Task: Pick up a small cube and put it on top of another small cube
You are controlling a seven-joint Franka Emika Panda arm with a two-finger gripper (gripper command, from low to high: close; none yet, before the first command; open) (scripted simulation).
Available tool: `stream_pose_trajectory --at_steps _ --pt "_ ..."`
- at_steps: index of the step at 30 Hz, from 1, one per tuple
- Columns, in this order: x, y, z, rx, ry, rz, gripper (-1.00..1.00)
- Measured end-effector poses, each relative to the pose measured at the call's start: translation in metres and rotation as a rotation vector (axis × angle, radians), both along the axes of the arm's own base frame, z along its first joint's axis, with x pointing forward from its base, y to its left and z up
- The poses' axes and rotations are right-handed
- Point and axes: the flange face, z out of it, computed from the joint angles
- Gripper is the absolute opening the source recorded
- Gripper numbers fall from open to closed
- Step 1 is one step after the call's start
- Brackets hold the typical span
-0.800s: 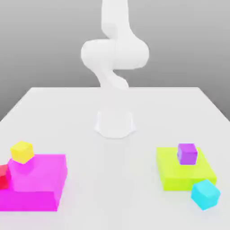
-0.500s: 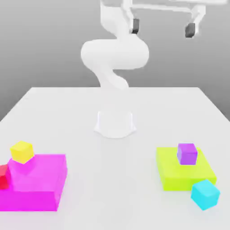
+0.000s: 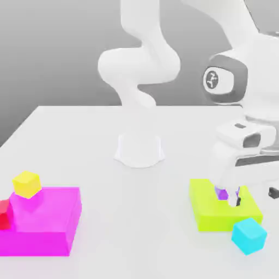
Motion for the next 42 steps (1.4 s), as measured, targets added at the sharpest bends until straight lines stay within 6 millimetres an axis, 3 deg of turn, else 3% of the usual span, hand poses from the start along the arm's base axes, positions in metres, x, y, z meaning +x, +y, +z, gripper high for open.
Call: stream_pose_trajectory --at_steps 3,7,8,14,16,20,25,30,34,37,39,40,41,42 --pt "-0.022 0.018 -0.046 0.007 0.07 0.034 0.0" --pt "-0.027 0.021 -0.099 0.009 0.083 0.04 0.0" --pt "-0.027 0.021 -0.108 0.009 0.083 0.041 -1.0" --pt "-0.028 0.021 -0.112 0.009 0.083 0.041 -1.0" --pt "-0.027 0.022 -0.098 0.01 0.083 0.04 -1.0" --pt "-0.022 0.015 -0.052 0.007 0.082 0.022 -1.0" --pt "0.041 -0.105 -0.024 -0.014 0.073 -0.329 -1.0" --pt "0.064 -0.228 0.002 -0.012 0.067 -0.653 -1.0" --pt "0.055 -0.337 0.025 0.004 0.062 -0.934 -1.0" --pt "0.021 -0.447 0.044 0.03 0.055 -1.218 -1.0" --pt "-0.005 -0.515 0.043 0.053 0.048 -1.409 -1.0" --pt "-0.011 -0.534 0.031 0.062 0.046 -1.469 -1.0" --pt "-0.013 -0.542 0.022 0.065 0.044 -1.496 1.0" --pt "-0.013 -0.542 0.022 0.065 0.044 -1.496 1.0"
